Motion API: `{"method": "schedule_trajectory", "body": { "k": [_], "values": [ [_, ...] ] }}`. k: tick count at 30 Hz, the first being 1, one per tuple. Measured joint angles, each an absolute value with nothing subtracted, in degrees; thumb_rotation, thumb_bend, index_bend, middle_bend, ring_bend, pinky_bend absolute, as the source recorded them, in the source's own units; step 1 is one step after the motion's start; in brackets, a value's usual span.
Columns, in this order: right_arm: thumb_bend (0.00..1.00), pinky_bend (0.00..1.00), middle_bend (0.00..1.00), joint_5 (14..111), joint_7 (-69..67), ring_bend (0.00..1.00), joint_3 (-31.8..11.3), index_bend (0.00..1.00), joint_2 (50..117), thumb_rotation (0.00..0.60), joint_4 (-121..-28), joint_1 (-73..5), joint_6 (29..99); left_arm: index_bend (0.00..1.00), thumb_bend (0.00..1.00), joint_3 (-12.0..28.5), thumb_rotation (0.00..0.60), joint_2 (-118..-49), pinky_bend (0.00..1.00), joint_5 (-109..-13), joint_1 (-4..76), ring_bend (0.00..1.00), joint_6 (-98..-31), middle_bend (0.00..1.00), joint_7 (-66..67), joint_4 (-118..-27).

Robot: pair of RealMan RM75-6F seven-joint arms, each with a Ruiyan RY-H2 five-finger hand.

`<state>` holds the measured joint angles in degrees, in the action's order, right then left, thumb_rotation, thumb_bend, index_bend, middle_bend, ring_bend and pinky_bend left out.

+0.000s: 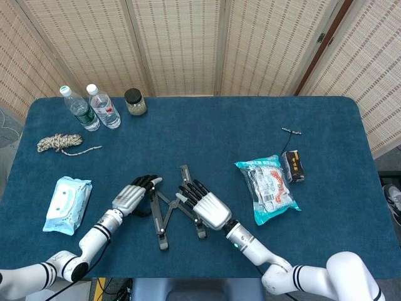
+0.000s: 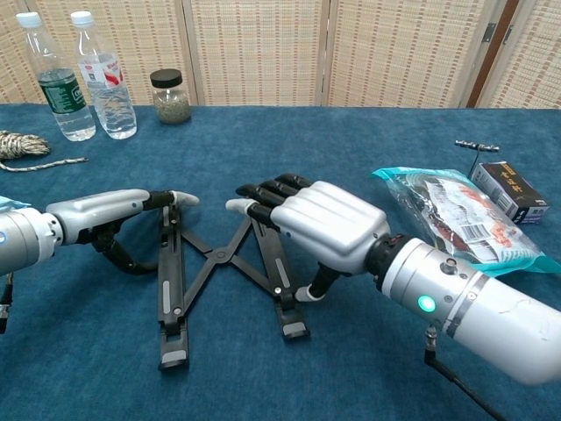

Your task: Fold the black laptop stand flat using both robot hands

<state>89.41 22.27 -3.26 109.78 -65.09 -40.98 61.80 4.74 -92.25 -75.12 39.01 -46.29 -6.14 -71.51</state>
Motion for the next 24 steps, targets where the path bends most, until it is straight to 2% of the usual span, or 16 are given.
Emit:
{"method": "schedule_trajectory", "body": {
  "k": [24],
  "values": [
    [0.01,0.01,0.00,90.7,20.4,0.00,-5.0,0.00,114.0,0.600,-60.7,-42.8,62.7,0.00,0.27,4.6,0.600,-91.7,0.00,-76.3,41.7,0.00,-44.0,0.00,-4.7,-73.1]
  ]
}}
